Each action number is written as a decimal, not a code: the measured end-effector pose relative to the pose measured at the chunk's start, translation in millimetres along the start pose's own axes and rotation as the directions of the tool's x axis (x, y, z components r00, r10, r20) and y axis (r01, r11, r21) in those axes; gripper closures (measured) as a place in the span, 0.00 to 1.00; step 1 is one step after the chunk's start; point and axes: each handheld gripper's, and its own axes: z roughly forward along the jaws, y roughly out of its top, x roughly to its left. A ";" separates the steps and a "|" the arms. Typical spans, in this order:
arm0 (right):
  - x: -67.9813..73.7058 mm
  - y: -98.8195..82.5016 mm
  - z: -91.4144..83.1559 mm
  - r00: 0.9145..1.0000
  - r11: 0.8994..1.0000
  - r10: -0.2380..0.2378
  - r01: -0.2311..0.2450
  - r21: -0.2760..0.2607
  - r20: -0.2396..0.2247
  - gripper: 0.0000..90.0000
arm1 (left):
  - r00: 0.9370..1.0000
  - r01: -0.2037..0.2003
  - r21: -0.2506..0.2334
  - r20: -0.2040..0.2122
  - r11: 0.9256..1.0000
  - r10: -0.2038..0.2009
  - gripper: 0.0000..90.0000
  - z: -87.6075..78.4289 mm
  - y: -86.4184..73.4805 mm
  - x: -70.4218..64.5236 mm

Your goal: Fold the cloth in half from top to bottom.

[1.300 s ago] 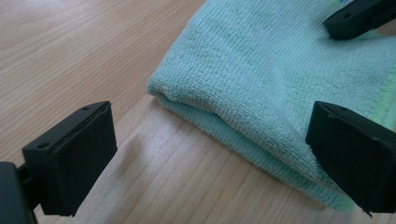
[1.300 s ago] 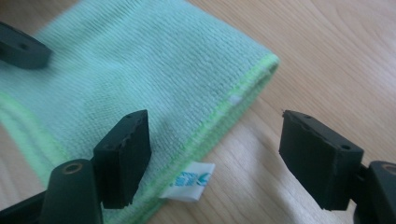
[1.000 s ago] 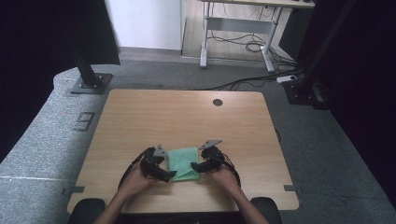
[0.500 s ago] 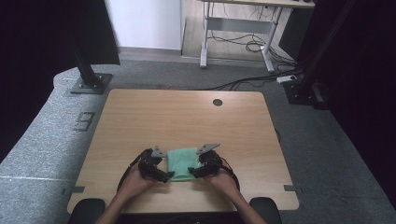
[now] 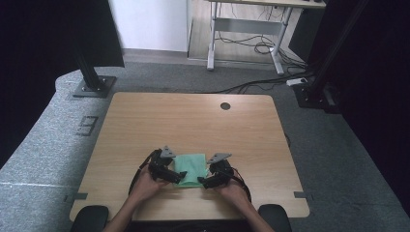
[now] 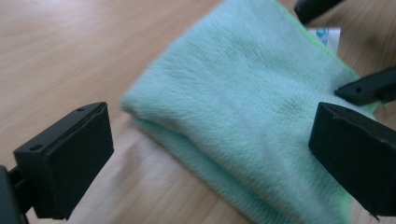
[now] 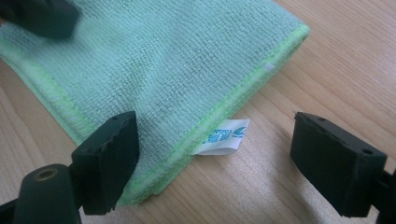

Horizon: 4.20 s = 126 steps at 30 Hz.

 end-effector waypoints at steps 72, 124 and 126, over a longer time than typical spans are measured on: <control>-35.0 1.2 1.7 0.993 0.997 0.081 -0.079 -0.027 0.082 0.15 | 0.990 0.033 -0.034 -0.136 0.999 -0.037 0.00 18.3 -2.0 33.4; -81.8 38.6 27.8 0.987 0.991 0.125 -0.119 -0.068 0.099 0.16 | 0.986 0.090 -0.047 -0.137 0.995 -0.095 0.00 30.3 39.6 79.0; -79.0 39.7 24.4 0.989 0.992 0.115 -0.109 -0.069 0.093 0.16 | 0.989 0.078 -0.053 -0.125 0.996 -0.084 0.00 24.3 39.9 75.7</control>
